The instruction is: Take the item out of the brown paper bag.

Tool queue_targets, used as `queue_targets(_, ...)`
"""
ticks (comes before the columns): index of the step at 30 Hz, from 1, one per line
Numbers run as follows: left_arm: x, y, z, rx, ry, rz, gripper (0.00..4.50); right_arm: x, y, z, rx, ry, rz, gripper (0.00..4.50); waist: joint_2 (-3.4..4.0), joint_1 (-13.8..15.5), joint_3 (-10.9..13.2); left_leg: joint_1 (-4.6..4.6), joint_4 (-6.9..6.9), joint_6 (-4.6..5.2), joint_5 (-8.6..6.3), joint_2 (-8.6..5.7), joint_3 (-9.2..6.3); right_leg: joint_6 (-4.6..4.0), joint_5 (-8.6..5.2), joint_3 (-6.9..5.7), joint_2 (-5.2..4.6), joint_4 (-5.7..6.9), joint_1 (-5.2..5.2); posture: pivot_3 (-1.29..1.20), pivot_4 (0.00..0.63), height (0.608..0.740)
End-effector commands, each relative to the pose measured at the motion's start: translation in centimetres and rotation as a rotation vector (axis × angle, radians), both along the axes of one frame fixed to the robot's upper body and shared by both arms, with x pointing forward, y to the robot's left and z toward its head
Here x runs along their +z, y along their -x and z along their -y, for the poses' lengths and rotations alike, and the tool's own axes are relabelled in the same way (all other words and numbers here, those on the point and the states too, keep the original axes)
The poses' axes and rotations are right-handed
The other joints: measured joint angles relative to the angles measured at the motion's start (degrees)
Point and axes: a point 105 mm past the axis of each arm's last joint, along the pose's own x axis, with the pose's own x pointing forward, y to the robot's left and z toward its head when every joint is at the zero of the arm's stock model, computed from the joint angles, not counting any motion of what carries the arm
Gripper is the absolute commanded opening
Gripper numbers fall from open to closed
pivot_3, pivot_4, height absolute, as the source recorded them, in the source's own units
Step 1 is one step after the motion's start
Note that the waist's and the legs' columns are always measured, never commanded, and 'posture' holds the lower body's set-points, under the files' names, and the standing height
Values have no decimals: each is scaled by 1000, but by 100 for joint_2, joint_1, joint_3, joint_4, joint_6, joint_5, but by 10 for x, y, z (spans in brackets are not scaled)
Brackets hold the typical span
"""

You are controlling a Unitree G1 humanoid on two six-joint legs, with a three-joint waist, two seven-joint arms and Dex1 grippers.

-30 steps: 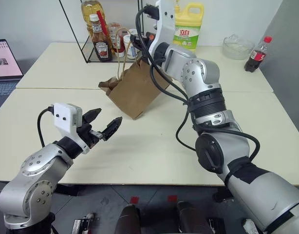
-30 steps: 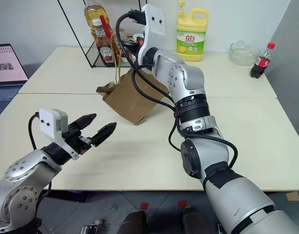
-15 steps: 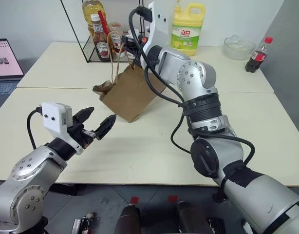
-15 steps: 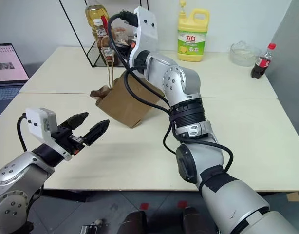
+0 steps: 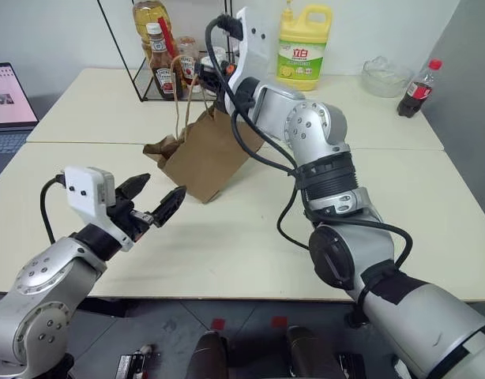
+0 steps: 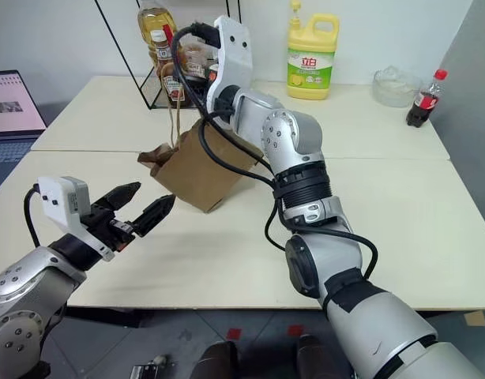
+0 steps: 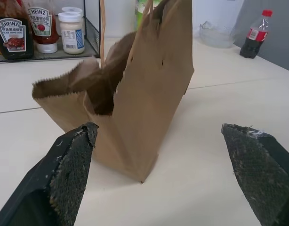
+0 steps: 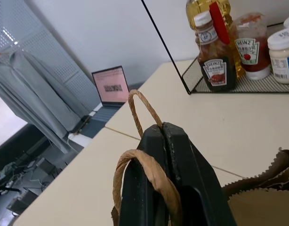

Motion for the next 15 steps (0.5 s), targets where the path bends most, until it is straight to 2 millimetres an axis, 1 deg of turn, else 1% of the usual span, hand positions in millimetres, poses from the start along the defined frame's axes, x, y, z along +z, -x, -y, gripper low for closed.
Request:
queue_targets(1, 10, -1, 2, -20, -19, 47, 4500, 23, 12, 4, 16, 7, 142, 44, 0, 1, 0, -1, 1, 0, 0, 0, 0, 0, 0, 0, 0, -1, 0, 0, 150, 740)
queue_targets(6, 11, -8, 2, -39, -26, 51, 4500, 20, 21, 11, 54, 132, 248, 44, 0, 5, 0, -5, 0, 0, 0, 0, 0, 0, 0, -1, 0, 0, -4, 0, 150, 740)
queue_targets(11, 10, -12, 5, -56, -25, 53, 4500, 22, 33, 19, 83, 220, 328, 44, 0, 3, 0, -4, -1, 0, 0, 1, 0, 0, 0, -1, 1, 0, -5, 0, 150, 740)
queue_targets(15, 10, -14, 6, -60, -23, 57, 4500, 19, 39, 24, 103, 265, 332, 44, -1, 4, 0, -5, 0, 0, 0, 1, -1, 0, 0, -1, 1, 0, -5, 0, 150, 740)
